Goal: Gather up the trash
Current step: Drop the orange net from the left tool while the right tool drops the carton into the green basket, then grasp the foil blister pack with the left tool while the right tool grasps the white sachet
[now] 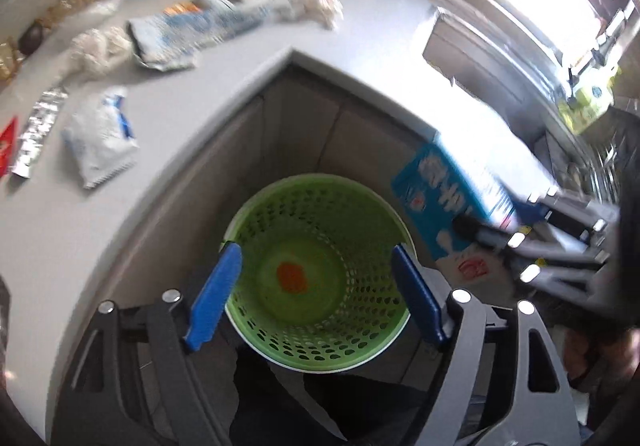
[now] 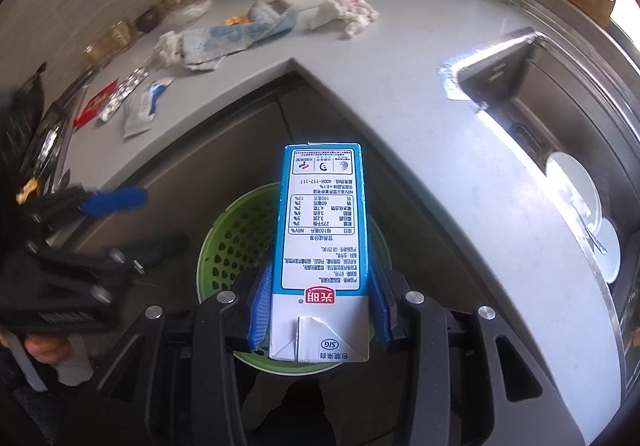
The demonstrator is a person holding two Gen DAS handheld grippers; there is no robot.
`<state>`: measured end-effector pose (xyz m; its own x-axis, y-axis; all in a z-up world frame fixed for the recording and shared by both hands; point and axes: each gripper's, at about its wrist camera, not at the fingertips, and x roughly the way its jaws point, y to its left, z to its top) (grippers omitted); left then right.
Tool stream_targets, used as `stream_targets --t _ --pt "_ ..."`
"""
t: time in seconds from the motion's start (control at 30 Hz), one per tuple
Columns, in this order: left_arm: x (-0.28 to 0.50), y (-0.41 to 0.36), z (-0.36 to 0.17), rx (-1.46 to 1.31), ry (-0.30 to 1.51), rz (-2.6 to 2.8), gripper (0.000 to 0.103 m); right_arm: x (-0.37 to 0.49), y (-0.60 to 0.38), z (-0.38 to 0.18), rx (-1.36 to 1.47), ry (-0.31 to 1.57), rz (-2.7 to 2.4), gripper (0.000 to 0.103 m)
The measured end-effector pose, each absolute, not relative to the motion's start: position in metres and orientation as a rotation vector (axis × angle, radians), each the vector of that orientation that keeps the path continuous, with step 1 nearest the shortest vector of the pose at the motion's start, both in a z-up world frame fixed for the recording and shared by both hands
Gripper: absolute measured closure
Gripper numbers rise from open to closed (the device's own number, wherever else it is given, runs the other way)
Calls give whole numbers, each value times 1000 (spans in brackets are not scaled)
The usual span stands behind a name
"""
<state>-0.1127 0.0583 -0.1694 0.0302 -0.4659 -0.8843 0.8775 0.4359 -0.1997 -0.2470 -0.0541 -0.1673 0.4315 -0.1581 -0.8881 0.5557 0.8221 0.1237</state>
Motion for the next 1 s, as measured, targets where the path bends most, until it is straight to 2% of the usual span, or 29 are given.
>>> stream_targets --t 0.17,0.3,0.47,0.77,1.0 --pt "-97 67 -131 401 1044 -1043 22 -235 -43 -180 392 1061 -447 59" --pt "-90 62 -113 416 994 -1030 19 -226 -35 -184 385 1053 -447 36" --pt "-76 63 -101 401 960 -989 15 -221 -29 -171 386 1018 -455 23" --pt "-25 121 -76 297 889 -819 12 -195 -31 -131 358 946 -422 18" --pt "46 190 -87 218 896 -626 12 -133 -26 -106 323 916 -374 16"
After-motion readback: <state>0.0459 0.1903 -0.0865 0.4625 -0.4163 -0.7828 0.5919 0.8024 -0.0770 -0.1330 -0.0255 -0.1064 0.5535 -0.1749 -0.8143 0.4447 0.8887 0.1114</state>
